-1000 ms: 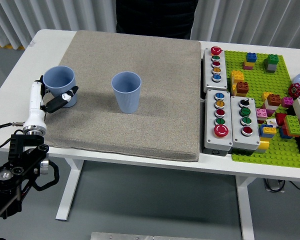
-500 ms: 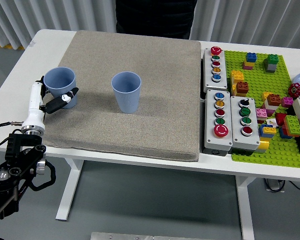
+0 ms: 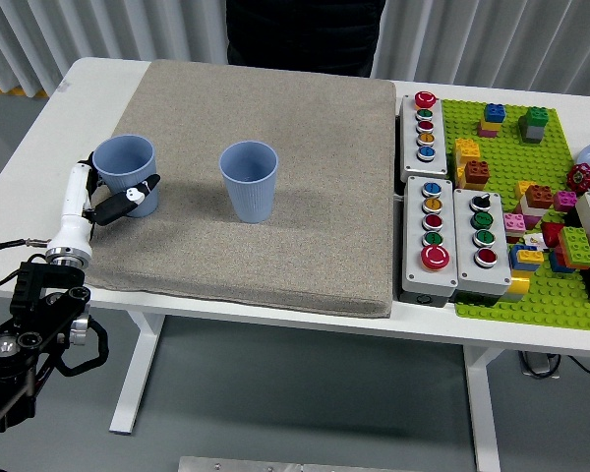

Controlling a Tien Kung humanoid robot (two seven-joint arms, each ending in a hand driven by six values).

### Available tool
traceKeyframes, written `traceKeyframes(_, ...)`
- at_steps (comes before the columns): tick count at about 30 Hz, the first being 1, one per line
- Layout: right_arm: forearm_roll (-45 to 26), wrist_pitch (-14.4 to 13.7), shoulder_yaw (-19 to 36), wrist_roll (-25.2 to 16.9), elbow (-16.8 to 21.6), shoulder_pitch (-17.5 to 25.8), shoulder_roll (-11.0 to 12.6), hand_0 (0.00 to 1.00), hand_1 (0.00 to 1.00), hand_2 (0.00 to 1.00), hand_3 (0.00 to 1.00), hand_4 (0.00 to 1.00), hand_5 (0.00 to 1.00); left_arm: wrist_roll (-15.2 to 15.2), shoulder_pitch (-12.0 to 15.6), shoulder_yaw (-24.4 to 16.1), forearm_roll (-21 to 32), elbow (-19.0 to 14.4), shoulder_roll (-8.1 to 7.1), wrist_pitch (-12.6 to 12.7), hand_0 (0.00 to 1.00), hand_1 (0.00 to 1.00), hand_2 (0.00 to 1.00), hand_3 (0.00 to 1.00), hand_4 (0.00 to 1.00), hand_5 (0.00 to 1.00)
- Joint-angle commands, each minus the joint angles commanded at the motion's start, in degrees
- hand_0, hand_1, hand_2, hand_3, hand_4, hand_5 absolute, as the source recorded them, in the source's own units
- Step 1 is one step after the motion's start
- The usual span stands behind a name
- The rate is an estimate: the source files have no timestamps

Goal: Pick cup pour cup place

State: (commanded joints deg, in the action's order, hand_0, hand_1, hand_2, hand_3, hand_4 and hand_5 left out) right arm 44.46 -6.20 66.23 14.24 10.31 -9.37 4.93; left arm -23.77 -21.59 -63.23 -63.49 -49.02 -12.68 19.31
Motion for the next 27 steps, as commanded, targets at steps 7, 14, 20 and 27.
traceKeyframes(7, -0.12, -0.01, -0.04, -0.03, 0.00, -0.03, -0.01, 0.724, 0.698, 0.745, 0.704, 0.327, 0.283, 0.48, 0.13, -0.98, -1.17, -0.31, -0.13, -1.02, 0.706, 0.708, 0.849, 0.943, 0.996, 0.413)
traceKeyframes(14, -0.37, -0.05, -0.13, -0.09, 0.00, -0.28, 0.04, 0.723, 0.698, 0.745, 0.704, 0.327, 0.280, 0.53, 0.18, -1.82, -2.32, -0.82, -0.19, -1.28, 0.716, 0.718, 0.874, 0.955, 0.998, 0.446)
traceKeyframes(20, -0.31, -0.06, -0.01, -0.08, 0.00, -0.36, 0.04, 0.724, 0.698, 0.745, 0.704, 0.326, 0.281, 0.69, 0.74, -2.63, -3.59, -1.62, -0.09, -1.85, 0.725, 0.727, 0.883, 0.967, 0.998, 0.460)
traceKeyframes(27, -0.06, -0.01, 0.18, -0.06, 0.00, -0.33, 0.11, 0.724, 0.696, 0.745, 0.705, 0.326, 0.282, 1.60, 2.56, -4.32, -5.64, -4.48, -0.14, -2.93, 0.745, 0.759, 0.929, 0.995, 0.998, 0.458)
